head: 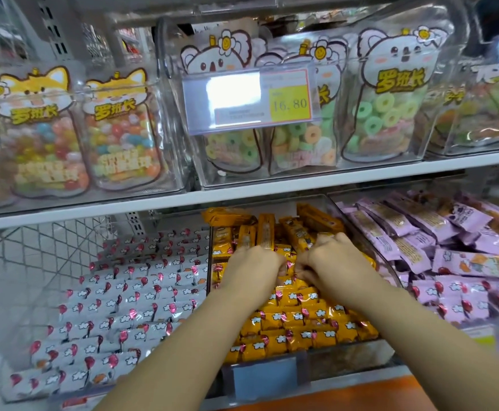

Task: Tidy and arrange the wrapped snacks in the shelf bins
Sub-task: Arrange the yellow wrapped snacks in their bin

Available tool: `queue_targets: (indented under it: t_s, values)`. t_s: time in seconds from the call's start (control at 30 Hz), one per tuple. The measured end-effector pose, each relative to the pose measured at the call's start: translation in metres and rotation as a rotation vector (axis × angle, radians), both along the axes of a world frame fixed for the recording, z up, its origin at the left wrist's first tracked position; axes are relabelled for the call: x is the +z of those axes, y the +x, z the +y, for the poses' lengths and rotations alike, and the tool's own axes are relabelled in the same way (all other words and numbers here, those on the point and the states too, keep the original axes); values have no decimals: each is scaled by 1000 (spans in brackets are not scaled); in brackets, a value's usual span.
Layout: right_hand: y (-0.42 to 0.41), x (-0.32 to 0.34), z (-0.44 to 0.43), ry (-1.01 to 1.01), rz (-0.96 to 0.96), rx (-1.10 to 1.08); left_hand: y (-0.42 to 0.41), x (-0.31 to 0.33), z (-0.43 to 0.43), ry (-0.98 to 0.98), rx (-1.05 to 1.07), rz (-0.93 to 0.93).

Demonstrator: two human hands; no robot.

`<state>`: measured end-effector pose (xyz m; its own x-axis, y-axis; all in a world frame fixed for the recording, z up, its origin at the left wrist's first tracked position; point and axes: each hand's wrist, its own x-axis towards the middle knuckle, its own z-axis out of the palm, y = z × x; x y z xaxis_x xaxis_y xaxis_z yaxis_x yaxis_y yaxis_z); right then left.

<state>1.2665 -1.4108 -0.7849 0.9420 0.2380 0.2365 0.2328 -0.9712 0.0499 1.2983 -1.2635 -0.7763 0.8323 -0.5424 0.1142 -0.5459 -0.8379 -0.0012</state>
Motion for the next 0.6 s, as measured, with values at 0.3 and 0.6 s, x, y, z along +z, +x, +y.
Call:
queue_targets:
  t_s: [0.3, 0.6]
  values:
    - [-10, 23, -5, 186, -58, -53, -16, -10, 15, -333, -19, 23]
    - [-50, 22, -42, 59, -47, -349, -41, -26, -7, -14, -164, 196]
